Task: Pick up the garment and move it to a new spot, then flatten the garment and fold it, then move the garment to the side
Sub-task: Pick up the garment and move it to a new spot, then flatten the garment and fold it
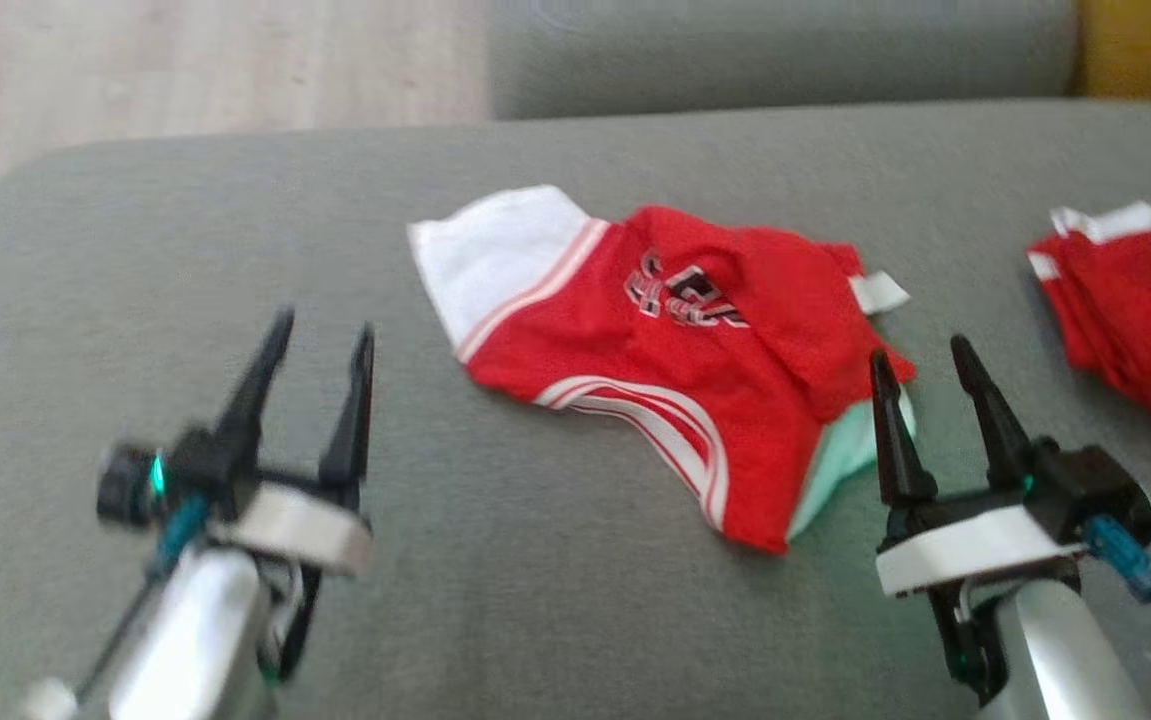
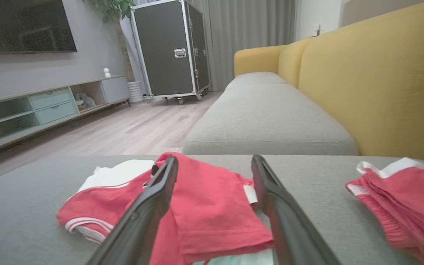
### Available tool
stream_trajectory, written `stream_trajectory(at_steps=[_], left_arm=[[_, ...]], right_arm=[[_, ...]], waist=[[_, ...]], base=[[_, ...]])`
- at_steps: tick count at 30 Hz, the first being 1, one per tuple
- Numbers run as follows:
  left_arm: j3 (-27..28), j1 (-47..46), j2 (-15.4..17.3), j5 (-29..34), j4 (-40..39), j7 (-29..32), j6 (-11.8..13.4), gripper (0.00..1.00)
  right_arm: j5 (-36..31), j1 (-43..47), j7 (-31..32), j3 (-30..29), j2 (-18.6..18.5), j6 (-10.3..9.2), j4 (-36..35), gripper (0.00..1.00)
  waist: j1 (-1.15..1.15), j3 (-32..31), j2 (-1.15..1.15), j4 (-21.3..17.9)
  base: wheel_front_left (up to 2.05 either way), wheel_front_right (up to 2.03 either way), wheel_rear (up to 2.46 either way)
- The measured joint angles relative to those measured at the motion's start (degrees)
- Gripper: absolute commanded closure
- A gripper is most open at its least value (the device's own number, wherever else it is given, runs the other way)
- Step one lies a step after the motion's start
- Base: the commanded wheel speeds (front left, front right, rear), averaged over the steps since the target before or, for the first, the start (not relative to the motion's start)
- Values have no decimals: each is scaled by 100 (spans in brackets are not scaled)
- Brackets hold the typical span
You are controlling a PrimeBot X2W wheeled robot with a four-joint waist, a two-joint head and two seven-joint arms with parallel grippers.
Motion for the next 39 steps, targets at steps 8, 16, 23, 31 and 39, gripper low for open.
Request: stream_trajectory(at_steps=[8, 16, 23, 31, 39], left_arm=[[483, 1304, -520, -41, -242, 1, 66, 0], [731, 1163, -648, 238, -267, 1, -123, 0], [372, 703, -700, 542, 189, 1, -455, 0], [-904, -303, -667, 1028, 1012, 592, -703, 0], [-1866, -1124, -567, 1117, 1661, 668, -748, 0]], right_arm=[[0, 196, 0, -25, 2, 0, 80, 0], [-7, 193, 0, 44, 3, 0, 80, 0], [-5, 174, 0, 60, 3, 0, 42, 0], [-8, -105, 0, 53, 3, 0, -59, 0], [-7, -302, 0, 49, 2, 0, -104, 0]], waist=[[-1, -456, 0, 547], [1, -460, 0, 419], [1, -237, 0, 159], [2, 245, 0, -133], [2, 630, 0, -471]], base=[[0, 0, 0], [0, 0, 0], [0, 0, 0], [0, 0, 0], [0, 0, 0]])
